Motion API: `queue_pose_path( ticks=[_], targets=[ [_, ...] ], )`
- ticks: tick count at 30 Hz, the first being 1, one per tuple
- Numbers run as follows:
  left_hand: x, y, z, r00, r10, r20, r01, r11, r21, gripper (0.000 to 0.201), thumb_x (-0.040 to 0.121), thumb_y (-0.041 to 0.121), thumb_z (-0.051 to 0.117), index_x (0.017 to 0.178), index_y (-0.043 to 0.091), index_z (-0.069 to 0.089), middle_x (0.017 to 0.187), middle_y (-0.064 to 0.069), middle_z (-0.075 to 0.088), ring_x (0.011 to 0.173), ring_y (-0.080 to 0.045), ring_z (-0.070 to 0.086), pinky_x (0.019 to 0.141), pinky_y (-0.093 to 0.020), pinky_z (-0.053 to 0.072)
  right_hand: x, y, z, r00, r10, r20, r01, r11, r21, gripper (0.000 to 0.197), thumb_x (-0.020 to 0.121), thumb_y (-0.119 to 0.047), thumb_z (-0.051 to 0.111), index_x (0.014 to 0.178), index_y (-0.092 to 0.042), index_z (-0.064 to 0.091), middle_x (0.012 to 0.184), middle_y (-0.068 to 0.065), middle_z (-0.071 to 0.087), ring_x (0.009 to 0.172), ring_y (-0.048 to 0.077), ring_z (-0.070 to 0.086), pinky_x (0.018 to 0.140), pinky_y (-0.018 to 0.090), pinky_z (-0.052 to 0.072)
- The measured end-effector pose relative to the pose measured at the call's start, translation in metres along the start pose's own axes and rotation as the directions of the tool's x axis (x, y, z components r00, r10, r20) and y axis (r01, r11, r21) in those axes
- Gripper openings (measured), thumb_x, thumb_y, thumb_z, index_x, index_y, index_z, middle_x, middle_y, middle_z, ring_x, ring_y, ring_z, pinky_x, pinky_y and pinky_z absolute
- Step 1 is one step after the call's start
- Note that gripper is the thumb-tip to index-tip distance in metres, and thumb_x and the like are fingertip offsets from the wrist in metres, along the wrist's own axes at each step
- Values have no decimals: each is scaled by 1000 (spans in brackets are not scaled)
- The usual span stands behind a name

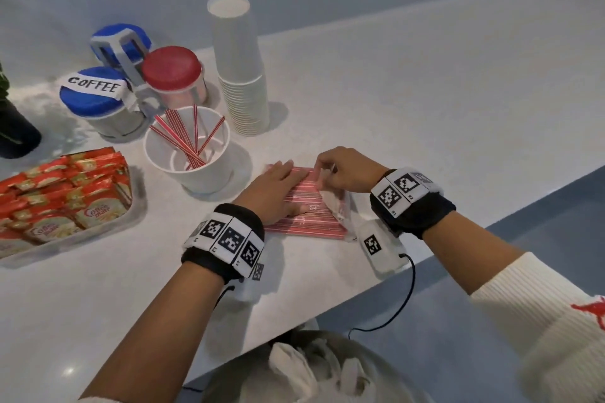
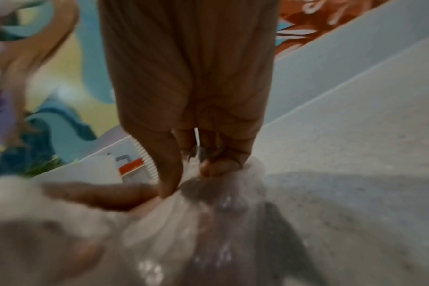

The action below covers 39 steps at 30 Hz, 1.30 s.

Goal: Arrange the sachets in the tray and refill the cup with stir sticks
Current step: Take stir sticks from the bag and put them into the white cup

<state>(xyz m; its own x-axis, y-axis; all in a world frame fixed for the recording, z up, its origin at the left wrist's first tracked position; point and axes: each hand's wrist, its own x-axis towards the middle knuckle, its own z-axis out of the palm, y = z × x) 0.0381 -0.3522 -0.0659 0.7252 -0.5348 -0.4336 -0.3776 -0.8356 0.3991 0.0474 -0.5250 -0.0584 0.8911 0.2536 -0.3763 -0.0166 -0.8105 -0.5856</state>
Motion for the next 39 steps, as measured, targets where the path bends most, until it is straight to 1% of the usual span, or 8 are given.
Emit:
queue_pose_path(
  ticks=[11, 15, 18, 21, 31, 35, 37, 39],
  targets=[
    [-5, 3, 9, 997, -67, -34, 67, 998, -21, 59, 97, 39, 39, 149, 28, 12, 159, -2, 1, 146, -22, -2, 117, -35, 3, -9, 19, -2, 992, -118, 35, 94, 911, 402, 25, 88, 3, 53, 71, -15, 54, 69, -2, 55, 57, -4, 54, 61, 12, 42],
    [-7, 2, 10, 997, -63, -45, 62, 998, -19, 56, 98, 40, 34, 149, 28, 12, 159, -5, 1, 146, -23, -1, 117, -34, 3, -7, 11, -2, 986, -145, 82, 135, 984, 117, 16, 85, -8, 62, 82, -21, 53, 85, -9, 52, 77, 8, 52, 67, 19, 41],
    [-7, 0, 9, 997, -62, -38, 62, 998, -2, 56, 99, 40, 33, 149, 27, 12, 159, -6, 1, 146, -23, -1, 117, -34, 3, -7, 4, -1, 987, -142, 75, 143, 990, -11, 24, 79, -12, 70, 100, -16, 60, 90, -7, 52, 73, 6, 50, 64, 17, 41],
    [-9, 1, 8, 998, -66, -24, 66, 998, 14, 56, 99, 40, 32, 149, 27, 9, 159, -6, 0, 146, -23, -1, 117, -35, 3, -9, 0, -3, 984, -166, 65, 172, 981, -89, 13, 79, -12, 70, 91, -9, 67, 86, 0, 58, 69, 7, 51, 66, 21, 40],
    [-7, -3, 6, 998, -58, -12, 58, 998, 17, 56, 99, 37, 33, 149, 24, 11, 158, -6, 4, 146, -23, 3, 117, -36, 6, -34, 21, -15, 993, -87, -76, 113, 873, 474, 20, 82, -3, 66, 65, -10, 55, 81, 8, 60, 78, 17, 59, 79, 31, 47],
    [-5, 5, -1, 998, -69, -14, 69, 995, 69, 57, 97, 37, 39, 148, 23, 16, 151, -8, 23, 139, -25, 24, 114, -39, 21, -33, 15, -8, 979, -14, -204, 63, 970, 236, 27, 78, -14, 72, 61, -15, 51, 93, 7, 56, 82, 19, 56, 77, 23, 46],
    [-4, 11, -2, 998, -60, -29, 62, 995, 83, 59, 95, 38, 43, 147, 23, 20, 146, -9, 31, 134, -27, 31, 112, -40, 26, -36, 11, -5, 964, -26, -263, 69, 985, 156, 16, 78, -6, 69, 74, -14, 55, 100, 5, 52, 76, 12, 53, 66, 6, 42],
    [-3, 20, 0, 999, -23, -27, 25, 997, 74, 62, 93, 39, 47, 147, 26, 20, 146, -9, 32, 134, -27, 31, 113, -42, 26, -42, 13, -8, 955, -33, -295, 69, 991, 113, 21, 77, 3, 61, 88, -14, 58, 103, 4, 50, 72, 10, 50, 64, 7, 39]
  ],
)
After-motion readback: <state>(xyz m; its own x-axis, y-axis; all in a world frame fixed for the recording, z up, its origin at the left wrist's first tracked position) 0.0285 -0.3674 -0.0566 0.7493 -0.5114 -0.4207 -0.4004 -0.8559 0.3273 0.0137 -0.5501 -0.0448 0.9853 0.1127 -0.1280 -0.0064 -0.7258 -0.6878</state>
